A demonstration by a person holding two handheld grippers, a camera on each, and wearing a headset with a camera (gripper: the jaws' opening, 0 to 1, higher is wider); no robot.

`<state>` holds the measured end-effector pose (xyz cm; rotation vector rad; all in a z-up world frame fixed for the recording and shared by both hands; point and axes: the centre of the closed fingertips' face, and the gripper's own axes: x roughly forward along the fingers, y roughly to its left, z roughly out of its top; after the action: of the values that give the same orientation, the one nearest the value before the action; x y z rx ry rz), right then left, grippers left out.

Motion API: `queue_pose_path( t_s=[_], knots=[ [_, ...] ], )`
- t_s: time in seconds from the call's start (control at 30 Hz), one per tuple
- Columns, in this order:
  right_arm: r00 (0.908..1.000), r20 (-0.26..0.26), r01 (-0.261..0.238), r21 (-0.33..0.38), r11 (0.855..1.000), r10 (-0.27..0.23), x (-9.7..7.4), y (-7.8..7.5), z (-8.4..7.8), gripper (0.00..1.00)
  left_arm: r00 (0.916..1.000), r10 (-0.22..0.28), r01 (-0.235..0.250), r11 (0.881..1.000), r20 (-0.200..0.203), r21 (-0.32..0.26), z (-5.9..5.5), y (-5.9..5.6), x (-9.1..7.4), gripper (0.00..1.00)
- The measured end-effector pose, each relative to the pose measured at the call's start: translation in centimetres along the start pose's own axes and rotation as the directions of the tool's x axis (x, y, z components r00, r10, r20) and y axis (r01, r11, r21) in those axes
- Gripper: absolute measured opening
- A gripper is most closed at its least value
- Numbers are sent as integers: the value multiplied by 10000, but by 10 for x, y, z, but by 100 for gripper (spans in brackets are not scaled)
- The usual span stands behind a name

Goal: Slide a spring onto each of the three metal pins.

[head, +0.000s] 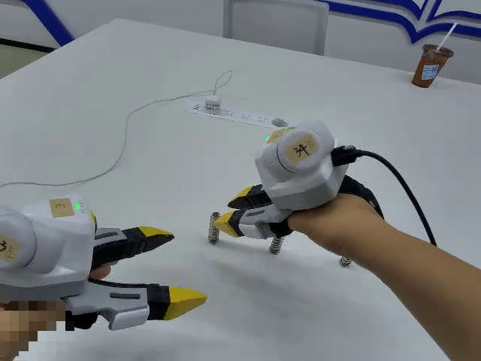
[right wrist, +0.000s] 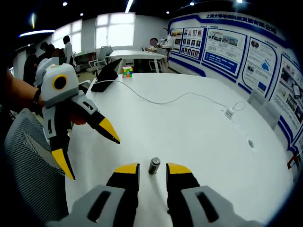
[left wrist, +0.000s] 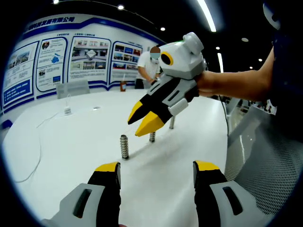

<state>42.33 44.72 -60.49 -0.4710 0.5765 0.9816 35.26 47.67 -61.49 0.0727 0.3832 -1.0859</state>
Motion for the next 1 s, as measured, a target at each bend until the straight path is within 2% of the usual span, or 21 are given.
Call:
queue_pose_path(
  t_s=[0.17,0.43,0.67,1.0],
  knots=[
    [9987,449,220,35,9998,-221,-19,2,4,25,10000,-1,1,10000,34,42,3,1,1,64],
    [9934,929,654,191,9977,-669,-47,-4,0,28,10000,22,-23,9999,70,115,9,5,2,65],
    [9883,1134,980,419,9943,-1022,-67,-13,-15,32,10000,28,-29,9999,74,140,12,5,3,65],
    [9760,1419,1572,669,9853,-1653,-100,-28,-35,40,10000,-26,26,9998,-3,188,15,4,7,67]
  ],
)
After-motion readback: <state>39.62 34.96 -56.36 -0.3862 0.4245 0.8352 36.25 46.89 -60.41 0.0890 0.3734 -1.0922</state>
